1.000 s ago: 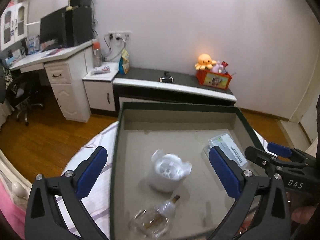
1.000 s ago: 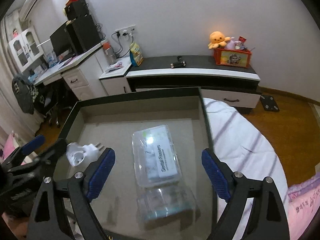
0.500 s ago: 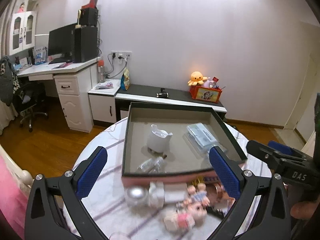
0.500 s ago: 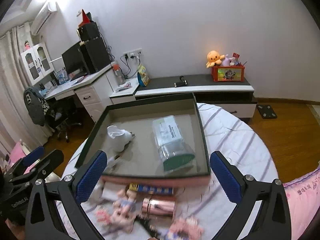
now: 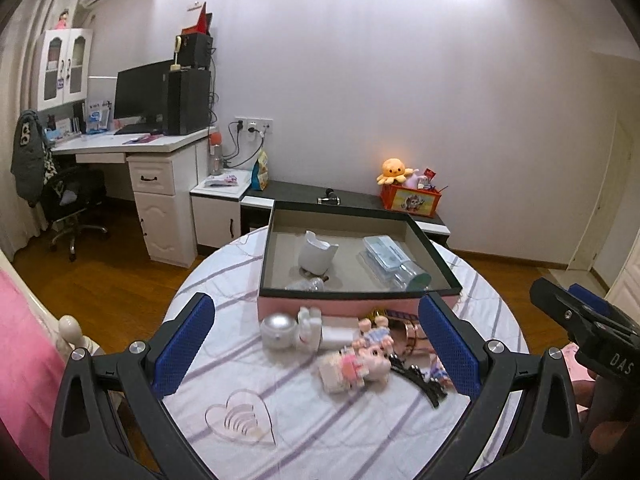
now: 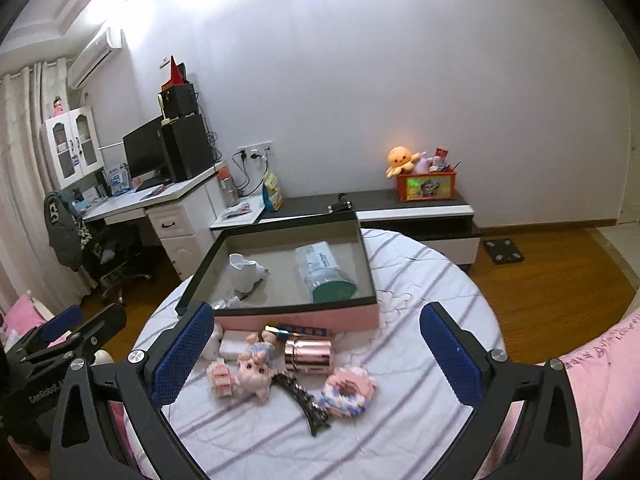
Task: Organize rigid objects
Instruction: 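Withdraw both tools from the box back over the table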
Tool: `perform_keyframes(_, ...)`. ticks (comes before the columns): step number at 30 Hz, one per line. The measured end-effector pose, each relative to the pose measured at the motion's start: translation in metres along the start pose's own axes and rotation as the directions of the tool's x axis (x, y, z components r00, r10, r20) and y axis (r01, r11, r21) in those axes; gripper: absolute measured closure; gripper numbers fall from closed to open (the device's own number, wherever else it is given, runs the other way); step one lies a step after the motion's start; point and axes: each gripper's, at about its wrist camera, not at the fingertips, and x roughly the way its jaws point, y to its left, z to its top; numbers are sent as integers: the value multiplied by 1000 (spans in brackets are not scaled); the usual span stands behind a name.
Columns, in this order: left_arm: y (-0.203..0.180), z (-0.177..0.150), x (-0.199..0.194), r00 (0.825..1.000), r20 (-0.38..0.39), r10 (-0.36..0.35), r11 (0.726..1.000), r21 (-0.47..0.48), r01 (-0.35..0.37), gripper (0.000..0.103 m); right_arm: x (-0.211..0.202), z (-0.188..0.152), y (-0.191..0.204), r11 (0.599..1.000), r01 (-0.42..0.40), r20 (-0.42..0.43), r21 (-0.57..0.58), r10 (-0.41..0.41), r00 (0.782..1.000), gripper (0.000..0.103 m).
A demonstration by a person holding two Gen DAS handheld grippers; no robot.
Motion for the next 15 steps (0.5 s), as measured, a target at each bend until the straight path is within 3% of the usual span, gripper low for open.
perform_keyframes(15, -16, -40, -25, 1000, -25, 16, 999, 47, -15, 0, -36, -44, 2, 996, 78, 14, -31, -77, 997, 0)
